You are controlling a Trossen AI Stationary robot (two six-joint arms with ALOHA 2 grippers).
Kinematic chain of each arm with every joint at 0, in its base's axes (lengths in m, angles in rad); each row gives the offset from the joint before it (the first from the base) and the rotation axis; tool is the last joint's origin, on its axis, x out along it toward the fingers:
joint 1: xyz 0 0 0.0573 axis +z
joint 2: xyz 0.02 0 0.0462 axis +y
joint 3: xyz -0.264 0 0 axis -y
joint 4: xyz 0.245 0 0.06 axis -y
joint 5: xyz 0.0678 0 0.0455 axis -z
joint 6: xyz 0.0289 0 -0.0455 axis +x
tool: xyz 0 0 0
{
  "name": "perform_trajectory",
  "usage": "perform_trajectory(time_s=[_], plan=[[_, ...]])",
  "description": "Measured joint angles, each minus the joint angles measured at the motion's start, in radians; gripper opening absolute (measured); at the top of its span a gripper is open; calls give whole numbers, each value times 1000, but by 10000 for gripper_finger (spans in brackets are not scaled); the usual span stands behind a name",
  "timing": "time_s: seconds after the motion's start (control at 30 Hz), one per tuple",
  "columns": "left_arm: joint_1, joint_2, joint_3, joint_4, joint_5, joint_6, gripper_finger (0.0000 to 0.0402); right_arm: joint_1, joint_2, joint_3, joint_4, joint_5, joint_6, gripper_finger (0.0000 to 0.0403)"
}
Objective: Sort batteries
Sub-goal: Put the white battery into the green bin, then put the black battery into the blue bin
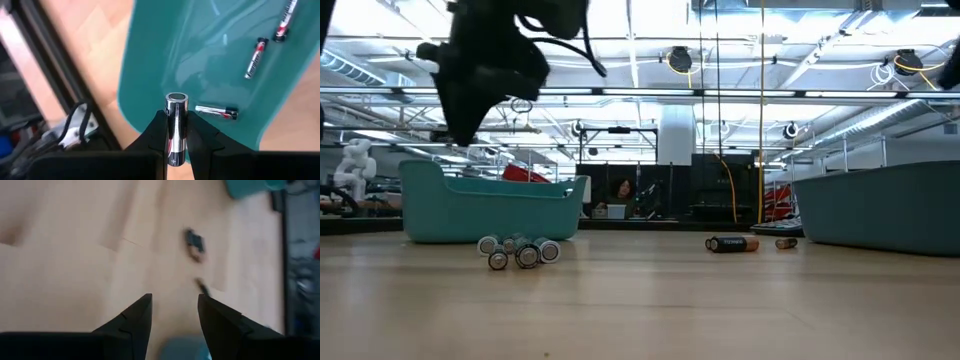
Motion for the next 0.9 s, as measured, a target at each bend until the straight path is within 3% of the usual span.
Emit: perform_trajectory(time_s=[0.13,0.27,0.4,0.47,0.6,0.77,0.9], plan=[[-16,-31,-67,134,-1,49,96,-31,-5,9,-116,20,100,150],[-21,-32,-114,278,-36,178,148,-51,-22,38,-174,-28,207,150],[-21,-32,-135,281,-108,203,182,-52,-35,103,-210,-24,230,150],[-29,-33,-136,266,-137,191,192,-48,-37,123,-179,26,120,150],[-56,-38,-136,259,-168,192,196,-90,-37,126,-69,4,-219,150],[-80,-37,-139,235,-200,262,197,-279,-37,126,118,-76,-487,150],[-88,-37,-139,127,-242,196,197,-427,-39,126,198,-82,-605,150]])
